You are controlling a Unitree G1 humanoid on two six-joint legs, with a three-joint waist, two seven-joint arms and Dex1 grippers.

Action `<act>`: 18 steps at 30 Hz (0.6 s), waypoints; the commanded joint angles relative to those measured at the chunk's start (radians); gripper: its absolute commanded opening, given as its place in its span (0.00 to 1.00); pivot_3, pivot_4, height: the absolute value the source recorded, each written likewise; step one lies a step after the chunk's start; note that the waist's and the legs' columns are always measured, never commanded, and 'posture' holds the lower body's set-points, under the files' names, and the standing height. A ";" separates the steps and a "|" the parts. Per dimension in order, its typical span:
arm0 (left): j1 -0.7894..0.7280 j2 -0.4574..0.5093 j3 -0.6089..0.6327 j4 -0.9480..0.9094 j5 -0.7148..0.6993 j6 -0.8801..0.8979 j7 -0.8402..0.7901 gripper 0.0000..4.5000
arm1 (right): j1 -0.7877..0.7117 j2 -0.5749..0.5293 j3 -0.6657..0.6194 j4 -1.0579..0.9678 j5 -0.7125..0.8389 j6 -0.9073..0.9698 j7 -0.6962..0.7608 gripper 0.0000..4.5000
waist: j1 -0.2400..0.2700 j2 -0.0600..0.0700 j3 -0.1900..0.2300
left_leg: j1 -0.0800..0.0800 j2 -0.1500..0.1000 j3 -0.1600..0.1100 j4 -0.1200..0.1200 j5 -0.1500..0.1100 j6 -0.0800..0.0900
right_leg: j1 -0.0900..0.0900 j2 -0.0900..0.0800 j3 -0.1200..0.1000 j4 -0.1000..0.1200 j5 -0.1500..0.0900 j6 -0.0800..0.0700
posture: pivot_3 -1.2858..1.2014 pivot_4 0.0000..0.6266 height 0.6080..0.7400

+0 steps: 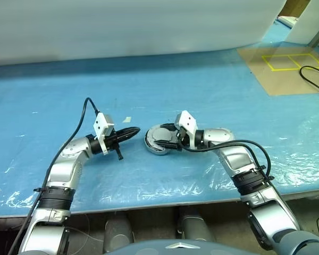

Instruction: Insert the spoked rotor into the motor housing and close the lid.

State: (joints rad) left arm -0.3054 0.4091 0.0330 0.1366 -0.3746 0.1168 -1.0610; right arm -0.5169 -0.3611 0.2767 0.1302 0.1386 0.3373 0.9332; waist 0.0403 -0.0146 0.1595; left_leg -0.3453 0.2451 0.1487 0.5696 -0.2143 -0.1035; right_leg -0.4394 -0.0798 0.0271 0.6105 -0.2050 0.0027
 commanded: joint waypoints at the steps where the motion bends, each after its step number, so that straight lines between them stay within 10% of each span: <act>1: 0.008 0.009 0.018 -0.022 -0.017 -0.023 0.005 0.00 | -0.013 0.002 0.021 -0.037 -0.025 0.033 -0.020 0.66 | 0.001 0.000 0.000 | 0.000 0.000 0.000 0.000 0.000 0.000 | 0.000 0.000 0.000 0.000 0.000 0.000 | 0.52 0.24 1.00; 18: 0.008 -0.002 0.004 0.022 -0.003 -0.039 0.013 0.00 | 0.011 0.036 0.044 -0.141 -0.024 0.192 -0.099 0.66 | 0.000 0.000 0.000 | 0.000 0.001 0.000 0.000 0.000 0.000 | 0.000 0.000 0.000 0.000 0.000 0.000 | 0.52 0.24 1.00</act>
State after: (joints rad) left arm -0.2985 0.4071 0.0335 0.1617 -0.3721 0.0951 -1.0508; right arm -0.5120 -0.3345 0.3055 0.0117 0.1127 0.5069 0.8439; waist 0.0407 -0.0146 0.1595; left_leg -0.3447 0.2457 0.1487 0.5701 -0.2144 -0.1038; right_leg -0.4392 -0.0794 0.0272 0.6108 -0.2048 0.0024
